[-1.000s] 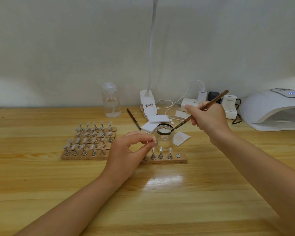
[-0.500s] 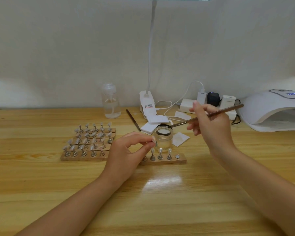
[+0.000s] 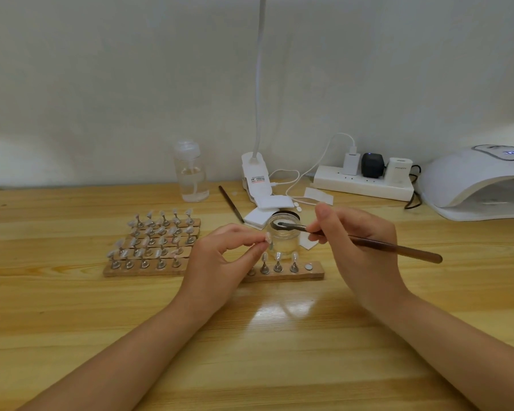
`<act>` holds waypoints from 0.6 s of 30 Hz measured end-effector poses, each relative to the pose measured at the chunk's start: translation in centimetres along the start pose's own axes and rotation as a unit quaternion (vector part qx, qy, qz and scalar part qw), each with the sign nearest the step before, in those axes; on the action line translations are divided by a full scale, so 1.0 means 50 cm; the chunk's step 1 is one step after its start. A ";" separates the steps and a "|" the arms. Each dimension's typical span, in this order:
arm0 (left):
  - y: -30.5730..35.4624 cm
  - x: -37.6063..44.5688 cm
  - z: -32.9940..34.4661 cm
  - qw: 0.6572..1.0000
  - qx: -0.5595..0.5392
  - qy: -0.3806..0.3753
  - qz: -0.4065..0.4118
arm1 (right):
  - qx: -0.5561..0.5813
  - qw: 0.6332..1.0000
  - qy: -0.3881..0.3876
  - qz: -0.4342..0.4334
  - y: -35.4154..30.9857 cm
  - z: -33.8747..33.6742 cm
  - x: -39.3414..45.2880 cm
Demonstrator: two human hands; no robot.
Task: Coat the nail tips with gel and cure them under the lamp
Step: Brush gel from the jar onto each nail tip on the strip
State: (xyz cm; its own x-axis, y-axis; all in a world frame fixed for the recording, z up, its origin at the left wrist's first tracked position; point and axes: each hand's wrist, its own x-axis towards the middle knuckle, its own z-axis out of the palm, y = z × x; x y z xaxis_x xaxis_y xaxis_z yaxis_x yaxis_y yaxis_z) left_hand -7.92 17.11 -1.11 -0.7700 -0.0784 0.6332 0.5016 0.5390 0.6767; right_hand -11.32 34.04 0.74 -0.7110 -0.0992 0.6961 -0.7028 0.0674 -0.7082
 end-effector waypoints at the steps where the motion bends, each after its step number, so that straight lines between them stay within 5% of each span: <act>1: 0.001 0.000 0.000 1.000 -0.001 0.000 -0.005 | 0.011 1.000 0.002 0.005 0.000 0.003 -0.001; 18: 0.012 -0.002 -0.003 0.999 0.008 -0.007 -0.032 | -0.027 0.998 -0.029 -0.054 0.002 0.019 -0.008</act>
State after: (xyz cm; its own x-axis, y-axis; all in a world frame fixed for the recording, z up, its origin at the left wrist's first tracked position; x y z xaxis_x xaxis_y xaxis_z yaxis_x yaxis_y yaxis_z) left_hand -7.49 17.33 -0.72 -0.8061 -0.1010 0.5831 0.4448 0.5464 0.7096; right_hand -11.11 33.15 0.29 -0.6295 -0.1663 0.7590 -0.7767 0.1064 -0.6209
